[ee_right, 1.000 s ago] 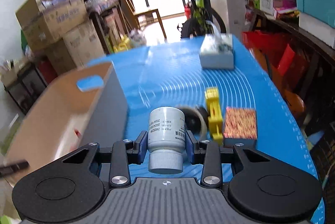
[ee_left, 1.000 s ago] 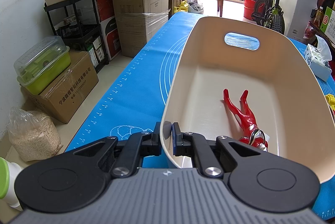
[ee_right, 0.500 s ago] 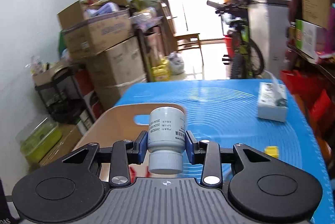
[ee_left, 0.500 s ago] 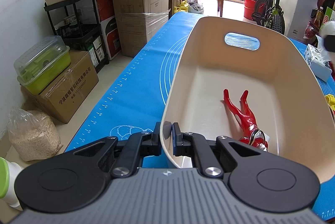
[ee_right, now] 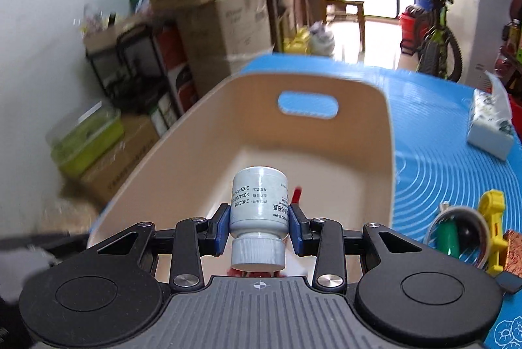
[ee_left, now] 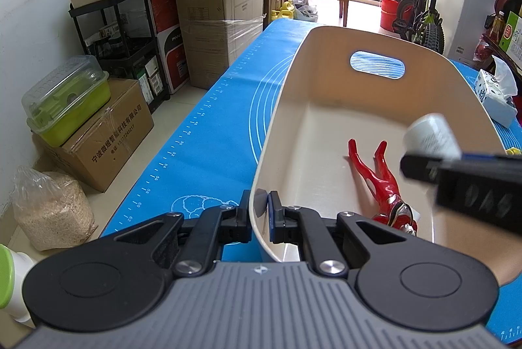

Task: Organize rigid objects
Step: 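Carry the white pill bottle into the basket and release it, then grasp the red floral box with the right tool, then carry the red floral box into the basket and lower it, then grasp the clear tape roll with the right tool, then carry the tape roll into the basket and open the right tool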

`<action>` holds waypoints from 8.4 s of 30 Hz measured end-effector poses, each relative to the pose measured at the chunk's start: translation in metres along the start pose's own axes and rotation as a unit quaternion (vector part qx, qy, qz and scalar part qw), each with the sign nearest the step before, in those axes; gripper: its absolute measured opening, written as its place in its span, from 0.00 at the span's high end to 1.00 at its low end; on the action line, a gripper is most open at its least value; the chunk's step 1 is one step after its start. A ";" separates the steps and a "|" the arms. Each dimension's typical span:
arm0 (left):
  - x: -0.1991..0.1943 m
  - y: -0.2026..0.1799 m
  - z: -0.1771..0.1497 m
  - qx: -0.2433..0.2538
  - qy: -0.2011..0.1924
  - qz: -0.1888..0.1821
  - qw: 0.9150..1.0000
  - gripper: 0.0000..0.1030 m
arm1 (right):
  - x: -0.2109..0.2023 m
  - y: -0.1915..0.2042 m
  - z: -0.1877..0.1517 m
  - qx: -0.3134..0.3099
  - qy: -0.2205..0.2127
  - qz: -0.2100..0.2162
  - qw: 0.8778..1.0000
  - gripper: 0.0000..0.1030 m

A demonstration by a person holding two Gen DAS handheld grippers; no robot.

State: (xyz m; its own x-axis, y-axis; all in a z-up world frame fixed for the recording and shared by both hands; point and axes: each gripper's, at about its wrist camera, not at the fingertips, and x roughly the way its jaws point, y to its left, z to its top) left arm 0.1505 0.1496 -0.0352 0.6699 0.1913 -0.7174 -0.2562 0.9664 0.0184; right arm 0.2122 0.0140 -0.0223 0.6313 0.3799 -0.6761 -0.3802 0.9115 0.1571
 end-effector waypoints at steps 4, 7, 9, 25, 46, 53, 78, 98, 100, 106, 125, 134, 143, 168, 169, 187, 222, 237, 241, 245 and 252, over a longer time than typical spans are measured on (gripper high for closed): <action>0.000 0.000 0.000 0.001 -0.001 -0.001 1.000 0.89 | 0.014 0.000 -0.008 -0.005 0.040 -0.005 0.999 0.57; -0.001 0.001 -0.001 0.001 -0.001 0.001 1.000 0.89 | 0.017 0.008 -0.014 -0.032 0.053 -0.012 0.998 0.57; -0.001 0.001 -0.001 0.000 -0.001 0.000 1.000 0.89 | 0.017 0.010 -0.017 -0.029 0.053 -0.010 0.998 0.50; -0.002 -0.001 -0.001 -0.001 -0.001 0.001 1.000 0.89 | -0.057 -0.068 0.011 0.054 -0.049 -0.014 0.997 0.29; -0.003 0.001 -0.001 0.000 -0.001 0.003 1.000 0.88 | -0.050 -0.234 -0.054 0.144 -0.007 -0.212 0.966 0.28; -0.002 0.001 -0.001 0.000 -0.001 0.003 1.000 0.88 | -0.036 -0.241 -0.067 0.143 0.002 -0.218 0.965 0.28; -0.002 0.000 -0.002 0.000 -0.001 0.004 1.000 0.88 | -0.028 -0.250 -0.072 0.158 -0.001 -0.210 0.965 0.42; -0.002 0.002 -0.001 -0.002 -0.001 0.003 1.000 0.89 | -0.106 -0.175 0.002 0.091 -0.149 -0.121 0.977 0.42; -0.002 0.002 -0.001 -0.002 -0.001 0.003 1.000 0.89 | -0.106 -0.157 0.014 0.080 -0.160 -0.101 0.979 0.42; -0.002 0.002 -0.001 -0.002 -0.001 0.003 1.000 0.89 | -0.088 -0.110 0.028 0.079 -0.164 -0.052 0.982 0.42; -0.001 -0.001 -0.001 -0.002 -0.002 0.001 1.000 0.89 | 0.006 0.003 -0.015 -0.042 -0.012 -0.004 0.999 0.42; 0.000 -0.003 -0.002 -0.003 -0.001 0.001 1.000 0.89 | 0.004 0.009 -0.017 -0.059 0.013 0.006 0.998 0.39; 0.000 -0.004 -0.002 -0.004 -0.001 0.001 1.000 0.89 | -0.024 -0.014 -0.007 -0.020 -0.014 0.023 0.999 0.29; 0.000 -0.004 -0.002 -0.004 -0.001 0.001 1.000 0.89 | -0.023 -0.175 -0.040 0.074 0.007 -0.121 0.990 0.39; 0.000 -0.004 -0.002 -0.004 -0.001 0.001 1.000 0.89 | -0.021 -0.177 -0.041 0.071 0.006 -0.124 0.990 0.40; 0.000 -0.004 -0.002 -0.004 -0.001 0.001 1.000 0.89 | 0.022 -0.184 -0.037 -0.017 0.008 -0.176 0.984 0.76; 0.000 -0.004 -0.001 -0.004 -0.001 0.001 1.000 0.89 | -0.061 -0.094 0.021 0.006 -0.126 -0.042 0.991 0.83; 0.002 -0.003 -0.003 -0.005 0.000 0.000 1.000 0.89 | -0.007 -0.004 -0.008 -0.063 -0.030 0.011 0.997 0.83; 0.001 -0.003 -0.003 -0.007 -0.001 -0.001 1.000 0.89 | 0.004 0.002 -0.016 -0.065 0.001 0.011 0.998 0.83; 0.001 -0.004 -0.003 -0.008 -0.001 -0.003 1.000 0.89 | 0.003 0.003 -0.022 -0.068 0.009 0.014 0.998 0.67; 0.001 -0.004 -0.003 -0.008 -0.001 -0.003 1.000 0.90 | -0.019 -0.007 -0.014 -0.066 -0.023 0.016 0.997 0.29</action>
State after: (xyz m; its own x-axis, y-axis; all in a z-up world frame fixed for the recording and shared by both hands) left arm 0.1498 0.1451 -0.0378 0.6727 0.1865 -0.7160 -0.2638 0.9646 0.0033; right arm 0.1931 -0.0018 -0.0206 0.6465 0.4179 -0.6383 -0.4842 0.8713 0.0800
